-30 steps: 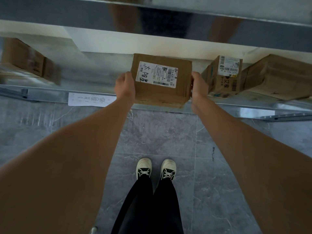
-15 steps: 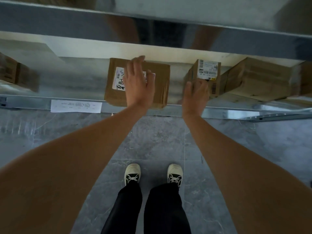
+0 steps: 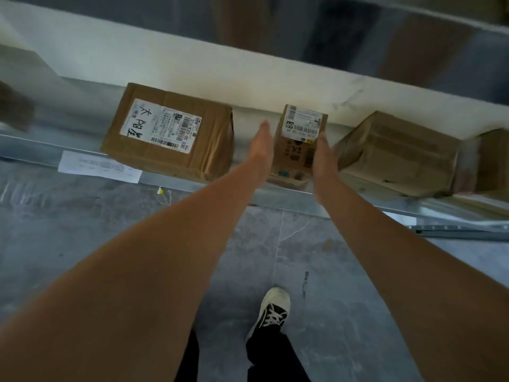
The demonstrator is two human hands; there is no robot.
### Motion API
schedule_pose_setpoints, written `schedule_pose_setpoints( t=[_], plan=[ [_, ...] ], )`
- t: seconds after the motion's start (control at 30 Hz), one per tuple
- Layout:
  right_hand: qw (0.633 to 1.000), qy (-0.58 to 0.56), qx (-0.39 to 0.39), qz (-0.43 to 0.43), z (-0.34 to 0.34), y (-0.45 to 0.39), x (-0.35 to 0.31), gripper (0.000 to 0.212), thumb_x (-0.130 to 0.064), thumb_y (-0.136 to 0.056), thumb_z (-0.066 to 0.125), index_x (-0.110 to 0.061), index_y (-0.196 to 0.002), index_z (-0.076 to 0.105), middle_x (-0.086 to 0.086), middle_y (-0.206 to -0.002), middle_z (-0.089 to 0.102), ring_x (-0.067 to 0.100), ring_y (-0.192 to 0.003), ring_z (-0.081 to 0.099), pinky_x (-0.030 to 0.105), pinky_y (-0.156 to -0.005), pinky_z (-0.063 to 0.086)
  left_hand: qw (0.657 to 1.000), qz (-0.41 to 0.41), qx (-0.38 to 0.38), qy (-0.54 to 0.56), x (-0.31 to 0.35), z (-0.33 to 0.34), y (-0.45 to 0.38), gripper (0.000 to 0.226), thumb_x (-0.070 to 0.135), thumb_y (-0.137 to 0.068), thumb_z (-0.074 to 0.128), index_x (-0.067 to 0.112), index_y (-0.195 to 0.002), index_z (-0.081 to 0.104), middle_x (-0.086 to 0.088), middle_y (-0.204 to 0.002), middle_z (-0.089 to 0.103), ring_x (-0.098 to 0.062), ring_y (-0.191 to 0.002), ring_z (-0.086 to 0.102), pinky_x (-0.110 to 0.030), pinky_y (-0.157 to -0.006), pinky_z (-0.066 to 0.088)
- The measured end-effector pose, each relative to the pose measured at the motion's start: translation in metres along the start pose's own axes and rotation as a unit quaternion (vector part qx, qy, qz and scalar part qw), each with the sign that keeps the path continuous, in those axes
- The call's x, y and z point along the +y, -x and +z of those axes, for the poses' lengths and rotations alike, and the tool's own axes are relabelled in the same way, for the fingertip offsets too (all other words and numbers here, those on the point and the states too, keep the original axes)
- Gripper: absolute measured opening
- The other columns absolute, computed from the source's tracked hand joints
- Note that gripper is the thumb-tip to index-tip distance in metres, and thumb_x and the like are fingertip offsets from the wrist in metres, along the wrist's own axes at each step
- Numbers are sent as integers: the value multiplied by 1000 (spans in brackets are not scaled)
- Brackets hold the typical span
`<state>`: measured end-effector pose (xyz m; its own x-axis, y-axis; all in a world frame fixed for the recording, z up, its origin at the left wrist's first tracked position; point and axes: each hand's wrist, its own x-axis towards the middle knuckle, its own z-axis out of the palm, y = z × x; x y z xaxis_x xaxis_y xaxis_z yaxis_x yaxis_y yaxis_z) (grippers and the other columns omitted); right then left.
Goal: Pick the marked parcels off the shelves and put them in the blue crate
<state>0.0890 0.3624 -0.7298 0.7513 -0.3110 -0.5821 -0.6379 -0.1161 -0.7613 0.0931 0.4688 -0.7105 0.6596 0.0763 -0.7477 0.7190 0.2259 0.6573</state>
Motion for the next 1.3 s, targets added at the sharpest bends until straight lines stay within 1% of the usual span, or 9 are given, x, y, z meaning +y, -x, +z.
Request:
schedule_pose_setpoints(
  t=[0.17,0.3,0.4,0.6,0.77,0.87,1.0,1.2,1.3],
  plan=[
    [999,-11,-26,16,-6,9,10,48,-46,-103,33,-12,-119,63,12,-121,66,29,-112,61,49,-102,47,1000,-3,7,22,-15,12,16,44,45,-105,19,23,-107,57,-5,-98,67,-17,-82,64,-27,-68,50],
    [999,-46,2,-15,-19,31,15,37,-37,-101,39,-11,-105,65,10,-112,68,28,-106,63,49,-99,49,998,4,17,62,-21,5,41,43,40,-106,20,23,-104,60,1,-87,66,-10,-72,63,-20,-51,50],
    [997,-45,14,-55,-28,57,22,28,-34,-99,46,-12,-112,59,0,-107,66,14,-100,63,39,-89,51,997,55,35,38,-31,-4,54,46,32,-107,20,19,-127,59,7,-93,66,0,-78,60,-16,-57,48],
    [991,-11,15,-129,-29,94,50,17,-24,-99,45,-32,-114,50,-31,-97,62,-19,-87,58,3,-68,45,987,155,37,16,-47,-11,71,42,24,-106,23,13,-125,59,-4,-115,66,-8,-101,62,-9,-70,48],
    [991,-30,46,-123,-30,98,50,16,-27,-101,46,-28,-114,54,-29,-93,62,-21,-82,58,2,-64,45,988,149,36,-3,-53,-6,76,44,30,-106,23,16,-129,58,-5,-121,64,-14,-109,60,-13,-76,48],
    [993,-40,41,-102,-30,90,40,28,-36,-101,47,-16,-112,64,-14,-98,67,-13,-83,61,8,-69,47,993,113,37,7,-48,-7,69,45,36,-105,23,23,-138,50,-3,-130,60,-17,-118,55,-30,-95,46],
    [998,-30,-40,-25,-20,61,25,36,-48,-102,35,-32,-95,66,-4,-106,70,12,-100,64,32,-89,51,998,50,30,22,-39,-10,43,49,40,-104,22,15,-135,50,-2,-121,62,-8,-95,57,-23,-71,39],
    [998,-20,-52,-37,-4,35,23,41,-50,-102,36,-22,-108,66,0,-104,69,18,-101,65,30,-86,53,998,53,23,-28,-33,-7,17,48,40,-104,22,15,-129,55,-10,-116,66,-19,-100,64,-25,-66,47],
    [997,10,-18,-69,-10,40,25,45,-51,-100,40,-16,-117,63,3,-114,67,18,-106,62,39,-95,52,991,87,59,-77,-37,-3,19,47,39,-103,30,16,-142,42,-10,-138,53,-25,-126,52,-41,-98,47]
  ],
)
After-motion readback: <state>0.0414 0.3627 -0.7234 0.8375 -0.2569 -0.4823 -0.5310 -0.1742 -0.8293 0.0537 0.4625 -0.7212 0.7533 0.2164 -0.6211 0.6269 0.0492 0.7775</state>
